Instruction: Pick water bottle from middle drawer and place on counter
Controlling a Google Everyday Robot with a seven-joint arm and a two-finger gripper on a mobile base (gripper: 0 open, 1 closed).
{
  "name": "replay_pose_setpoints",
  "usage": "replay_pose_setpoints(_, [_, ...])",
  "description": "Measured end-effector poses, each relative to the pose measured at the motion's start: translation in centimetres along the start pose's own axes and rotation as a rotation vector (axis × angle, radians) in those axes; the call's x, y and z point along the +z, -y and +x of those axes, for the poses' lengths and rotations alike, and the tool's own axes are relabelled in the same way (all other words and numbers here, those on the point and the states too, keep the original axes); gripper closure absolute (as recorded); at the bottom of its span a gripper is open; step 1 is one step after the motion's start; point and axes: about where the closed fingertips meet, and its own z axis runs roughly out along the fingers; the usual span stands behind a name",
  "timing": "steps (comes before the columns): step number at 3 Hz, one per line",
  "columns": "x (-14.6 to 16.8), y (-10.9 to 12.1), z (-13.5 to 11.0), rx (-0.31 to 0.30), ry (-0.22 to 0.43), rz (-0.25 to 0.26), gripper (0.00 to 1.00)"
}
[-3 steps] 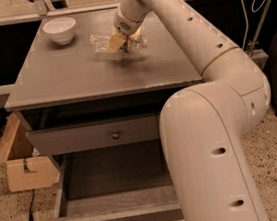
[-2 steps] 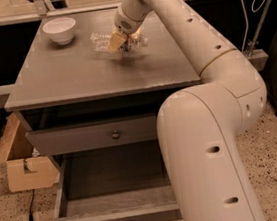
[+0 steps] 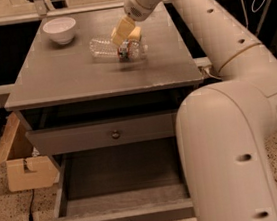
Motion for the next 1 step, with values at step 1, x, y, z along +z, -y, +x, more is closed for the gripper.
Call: replay_pose_setpoints(1, [-4.39,0.8,-1.45,-0.039,0.029,0.085,0.0])
